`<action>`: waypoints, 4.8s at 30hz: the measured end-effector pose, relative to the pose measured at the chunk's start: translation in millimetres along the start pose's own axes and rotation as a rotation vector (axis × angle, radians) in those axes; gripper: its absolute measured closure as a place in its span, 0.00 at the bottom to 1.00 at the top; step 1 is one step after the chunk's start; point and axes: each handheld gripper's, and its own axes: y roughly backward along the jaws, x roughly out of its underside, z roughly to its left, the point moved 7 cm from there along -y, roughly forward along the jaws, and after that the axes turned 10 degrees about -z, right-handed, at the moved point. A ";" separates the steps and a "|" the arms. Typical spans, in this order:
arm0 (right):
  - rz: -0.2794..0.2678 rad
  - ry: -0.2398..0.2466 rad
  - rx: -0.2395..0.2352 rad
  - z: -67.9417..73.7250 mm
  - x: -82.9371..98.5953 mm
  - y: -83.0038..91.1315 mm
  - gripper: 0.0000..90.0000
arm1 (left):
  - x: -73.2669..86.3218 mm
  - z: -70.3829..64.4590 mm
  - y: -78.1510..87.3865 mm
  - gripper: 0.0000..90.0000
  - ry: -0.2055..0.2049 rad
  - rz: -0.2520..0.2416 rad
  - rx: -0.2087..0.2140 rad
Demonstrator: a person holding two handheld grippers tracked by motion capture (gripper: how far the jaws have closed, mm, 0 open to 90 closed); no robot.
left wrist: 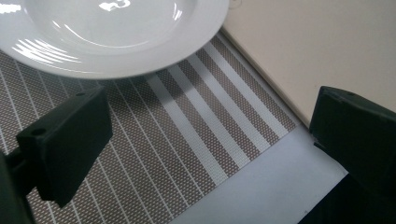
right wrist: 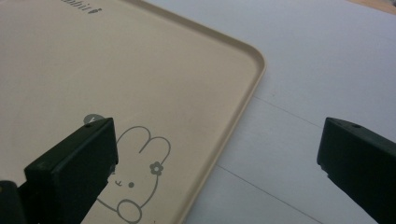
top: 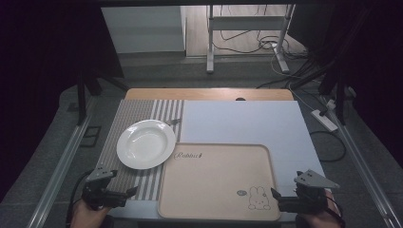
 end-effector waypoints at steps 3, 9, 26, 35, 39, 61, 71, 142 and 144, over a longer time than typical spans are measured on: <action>-0.002 0.002 -0.002 0.8 -0.3 -0.8 0.00 | 1.1 -0.5 -0.6 0.01 -0.005 0.014 0.001; 0.005 0.011 -0.004 1.5 -0.1 -1.5 0.00 | 1.2 0.4 -0.8 0.02 0.009 0.015 0.009; 0.010 0.019 -0.009 2.5 0.4 -2.0 0.00 | 1.5 2.0 -1.7 0.03 0.030 0.025 0.022; 0.019 0.025 -0.013 3.4 0.7 -2.6 0.00 | -0.9 0.2 -6.2 0.01 0.027 0.047 0.029; 0.019 0.029 -0.012 3.7 0.8 -2.8 0.00 | -6.4 -5.7 -12.5 0.00 0.022 0.043 0.048; 0.035 0.050 -0.015 5.4 1.8 -4.1 0.00 | -19.6 -10.3 -36.0 0.00 -0.033 0.036 0.045; 0.036 0.056 -0.011 5.8 1.9 -4.7 0.00 | -24.6 -6.7 -50.4 0.01 -0.040 0.042 0.084; 0.046 0.062 -0.020 6.0 2.7 -5.8 0.00 | -121.2 37.0 -189.1 0.01 -0.105 0.145 0.122; 0.048 0.062 -0.021 6.1 2.8 -5.8 0.00 | -124.9 38.9 -194.2 0.03 -0.105 0.148 0.121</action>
